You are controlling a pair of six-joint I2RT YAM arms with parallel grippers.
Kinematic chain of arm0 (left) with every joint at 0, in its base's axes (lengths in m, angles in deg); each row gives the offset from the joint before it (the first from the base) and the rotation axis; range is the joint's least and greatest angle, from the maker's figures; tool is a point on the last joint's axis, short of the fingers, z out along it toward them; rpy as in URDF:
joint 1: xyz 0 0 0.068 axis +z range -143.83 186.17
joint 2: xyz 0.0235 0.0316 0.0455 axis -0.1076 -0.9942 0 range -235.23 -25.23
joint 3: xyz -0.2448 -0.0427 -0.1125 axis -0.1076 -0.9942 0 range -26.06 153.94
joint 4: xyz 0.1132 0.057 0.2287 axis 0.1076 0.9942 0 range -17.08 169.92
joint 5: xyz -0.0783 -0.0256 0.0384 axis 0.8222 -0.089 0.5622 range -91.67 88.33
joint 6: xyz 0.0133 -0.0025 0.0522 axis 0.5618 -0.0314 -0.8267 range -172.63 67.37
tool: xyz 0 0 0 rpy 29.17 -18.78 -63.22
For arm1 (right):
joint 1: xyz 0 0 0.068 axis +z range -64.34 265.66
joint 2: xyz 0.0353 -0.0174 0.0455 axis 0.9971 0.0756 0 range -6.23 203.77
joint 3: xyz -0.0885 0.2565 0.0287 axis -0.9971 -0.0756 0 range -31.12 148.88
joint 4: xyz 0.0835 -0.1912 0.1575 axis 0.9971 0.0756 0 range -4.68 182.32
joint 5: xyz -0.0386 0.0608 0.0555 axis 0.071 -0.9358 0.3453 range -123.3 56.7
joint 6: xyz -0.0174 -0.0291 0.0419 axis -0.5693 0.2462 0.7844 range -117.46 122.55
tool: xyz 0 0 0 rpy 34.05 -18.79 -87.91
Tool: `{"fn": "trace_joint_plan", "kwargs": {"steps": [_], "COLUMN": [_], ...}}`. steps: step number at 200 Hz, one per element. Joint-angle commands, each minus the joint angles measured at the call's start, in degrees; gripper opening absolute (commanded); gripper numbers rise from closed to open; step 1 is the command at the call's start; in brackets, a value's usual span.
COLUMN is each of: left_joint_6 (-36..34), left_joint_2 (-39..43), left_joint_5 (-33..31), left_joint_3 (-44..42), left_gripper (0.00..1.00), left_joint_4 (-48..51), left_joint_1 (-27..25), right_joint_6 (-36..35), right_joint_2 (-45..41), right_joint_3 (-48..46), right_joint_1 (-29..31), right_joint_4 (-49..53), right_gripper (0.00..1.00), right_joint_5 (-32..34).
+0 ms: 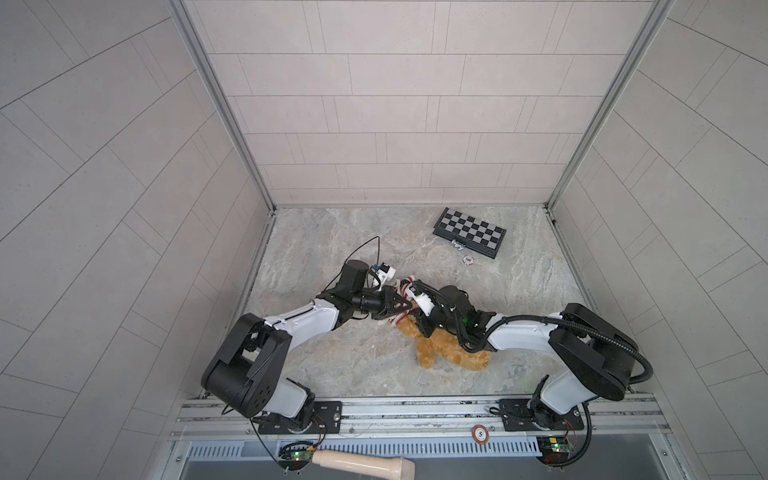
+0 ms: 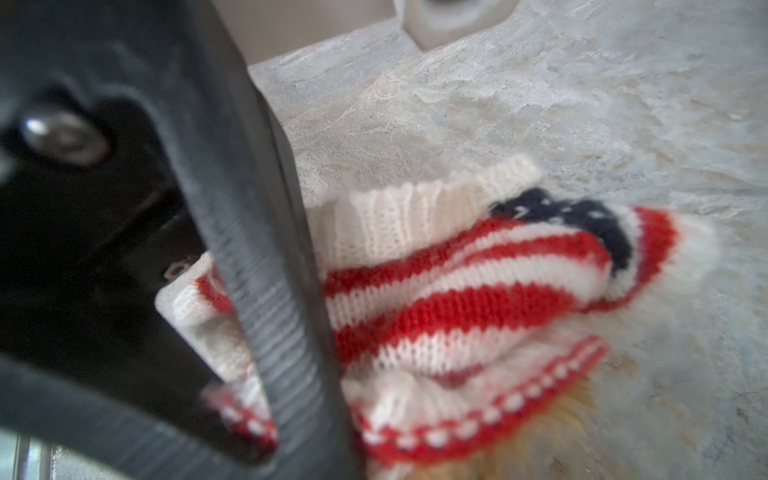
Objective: Dress the teddy bear
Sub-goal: 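Pull the sweater down over the bear's head with left gripper while right lifts bear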
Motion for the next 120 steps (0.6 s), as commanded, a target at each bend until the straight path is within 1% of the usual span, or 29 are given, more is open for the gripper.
{"fn": "trace_joint_plan", "kwargs": {"steps": [1, 25, 39, 53, 63, 88, 120], "left_joint_6": [-3.63, -6.51, -7.77, -9.58, -12.60, -20.09, -23.01], "left_joint_2": [1.39, 2.93, 4.11, 5.32, 6.25, 8.08, 9.64], "left_joint_5": [-0.95, -1.60, -1.11, 0.75, 1.38, 1.61, 2.53], "left_joint_3": [-0.22, 0.80, 1.85, 3.87, 6.30, 12.49, 17.29], "left_gripper": [0.00, 0.00, 0.00, 0.00, 0.00, 0.00, 0.00], "left_joint_4": [5.79, 9.84, 10.80, 12.36, 16.13, 26.83, 32.31], "left_joint_1": [-0.61, -0.62, -0.62, -0.62, -0.62, -0.61, -0.70], "right_joint_6": [-1.41, -1.77, -3.13, -3.04, -3.07, -4.36, -3.75], "right_joint_2": [-1.25, -3.12, -4.17, -4.97, -5.69, -7.80, -5.76], "right_joint_3": [-1.63, -5.46, -5.90, -6.75, -7.63, -7.45, -6.84], "right_joint_1": [0.14, 0.55, 1.43, 1.55, 1.55, 1.55, 0.74], "right_joint_4": [-10.19, -20.59, -22.51, -25.97, -28.55, -30.97, -40.70], "right_gripper": [0.00, 0.00, 0.00, 0.00, 0.00, 0.00, 0.00], "right_joint_5": [0.05, -1.79, -2.47, -2.93, -2.72, -2.12, -0.33]}}
